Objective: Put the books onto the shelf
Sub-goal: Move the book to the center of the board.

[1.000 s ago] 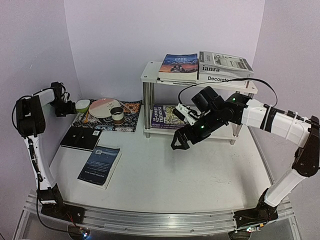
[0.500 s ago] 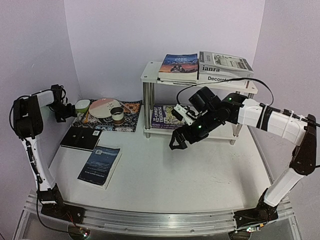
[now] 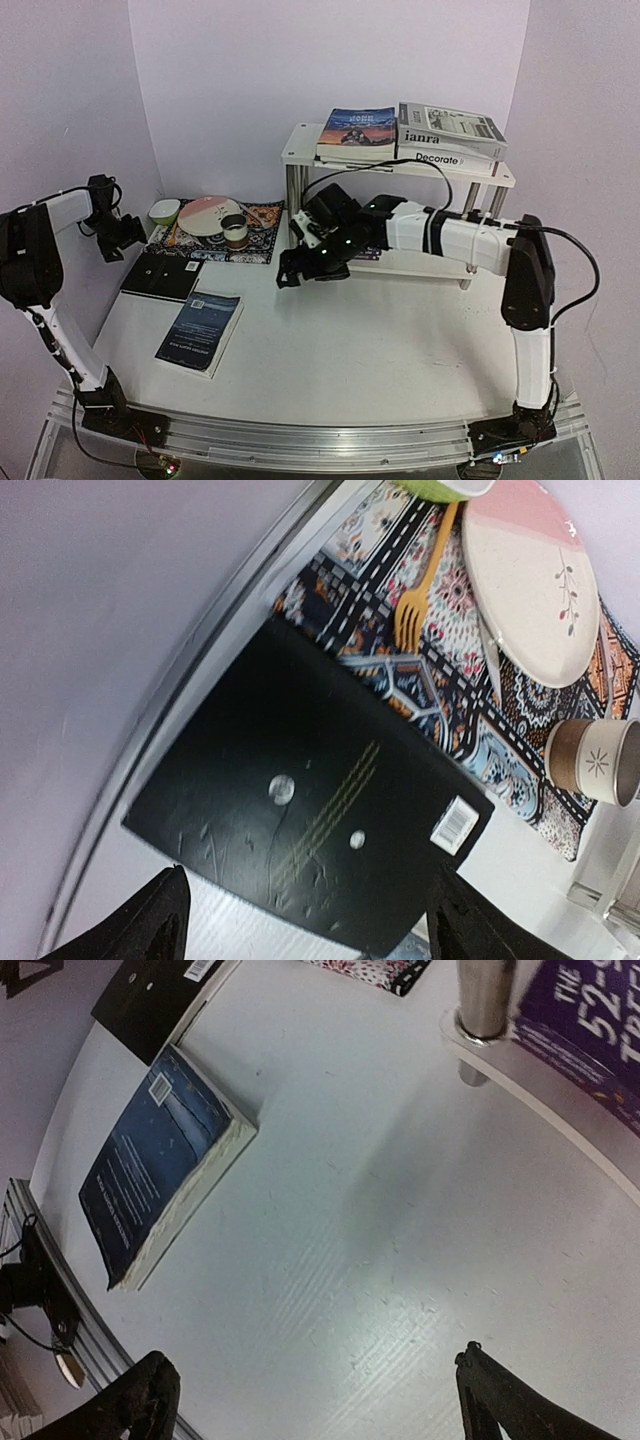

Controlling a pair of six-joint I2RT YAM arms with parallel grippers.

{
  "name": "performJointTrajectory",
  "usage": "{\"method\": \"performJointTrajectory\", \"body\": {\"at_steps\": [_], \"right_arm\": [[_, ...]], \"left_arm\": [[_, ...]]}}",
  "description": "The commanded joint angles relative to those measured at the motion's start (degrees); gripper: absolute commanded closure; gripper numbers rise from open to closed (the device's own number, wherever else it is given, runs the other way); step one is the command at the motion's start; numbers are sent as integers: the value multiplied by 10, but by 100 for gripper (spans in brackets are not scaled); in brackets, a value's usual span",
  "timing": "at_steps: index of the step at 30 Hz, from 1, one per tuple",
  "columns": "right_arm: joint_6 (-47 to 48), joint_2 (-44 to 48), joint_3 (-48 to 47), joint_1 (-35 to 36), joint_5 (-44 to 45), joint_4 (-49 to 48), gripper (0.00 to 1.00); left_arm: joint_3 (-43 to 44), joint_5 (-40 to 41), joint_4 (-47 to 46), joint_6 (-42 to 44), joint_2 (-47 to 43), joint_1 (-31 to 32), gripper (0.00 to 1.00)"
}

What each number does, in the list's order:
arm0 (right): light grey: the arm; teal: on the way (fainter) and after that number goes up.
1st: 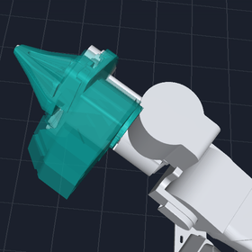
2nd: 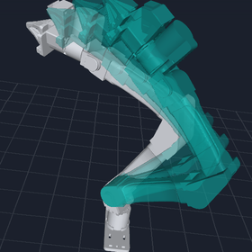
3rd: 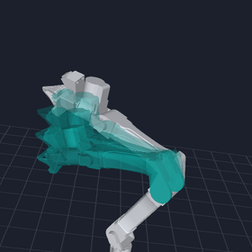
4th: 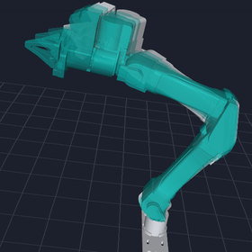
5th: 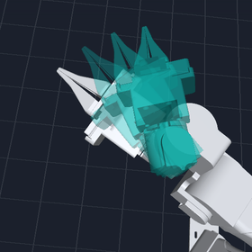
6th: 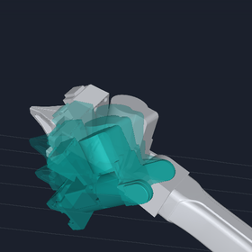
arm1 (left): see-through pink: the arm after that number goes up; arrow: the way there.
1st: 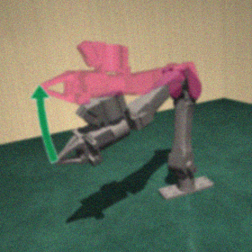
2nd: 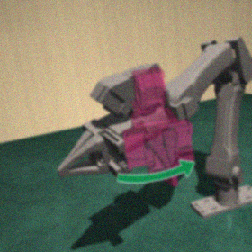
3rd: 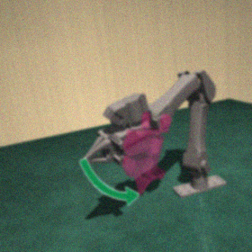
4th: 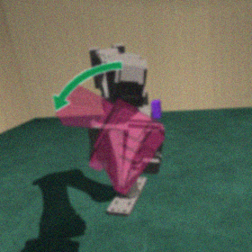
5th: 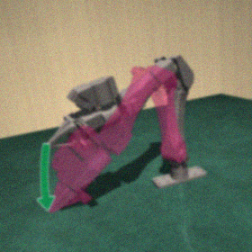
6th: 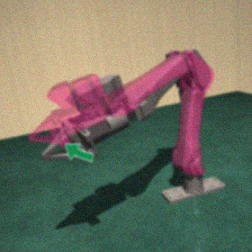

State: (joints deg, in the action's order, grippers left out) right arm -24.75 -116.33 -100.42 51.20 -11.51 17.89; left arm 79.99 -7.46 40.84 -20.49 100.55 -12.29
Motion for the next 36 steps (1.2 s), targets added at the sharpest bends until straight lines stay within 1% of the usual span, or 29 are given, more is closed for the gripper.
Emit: {"method": "performJointTrajectory", "body": {"at_steps": [1,6,10,13,19,20,25,27,31,33,36], "right_arm": [[-66,-62,-98,49,64,-29,3],[-98,-140,-187,72,127,-56,5],[-130,-216,-272,85,147,-64,9],[-133,-261,-315,98,167,-65,9],[-145,-334,-354,113,200,-75,13],[-145,-344,-357,114,204,-82,14],[-172,-389,-382,115,205,-93,26],[-180,-397,-384,116,201,-105,33],[-184,-396,-378,122,197,-112,54],[-187,-386,-362,123,193,-113,70],[-192,-344,-306,123,203,-114,95]], "left_arm": [[-57,-5,3,-55,-74,4,18],[-118,-7,10,-52,-127,6,18],[-125,-23,29,-25,-126,5,18],[-122,-69,55,-9,-128,5,18],[-196,-152,65,-34,-166,7,17],[-209,-163,65,-38,-169,8,17],[-267,-191,64,-68,-190,22,17],[-284,-192,62,-70,-194,25,17],[-304,-192,45,-55,-182,25,16],[-315,-200,30,-53,-170,25,16],[-330,-212,11,-56,-169,26,16]]}}
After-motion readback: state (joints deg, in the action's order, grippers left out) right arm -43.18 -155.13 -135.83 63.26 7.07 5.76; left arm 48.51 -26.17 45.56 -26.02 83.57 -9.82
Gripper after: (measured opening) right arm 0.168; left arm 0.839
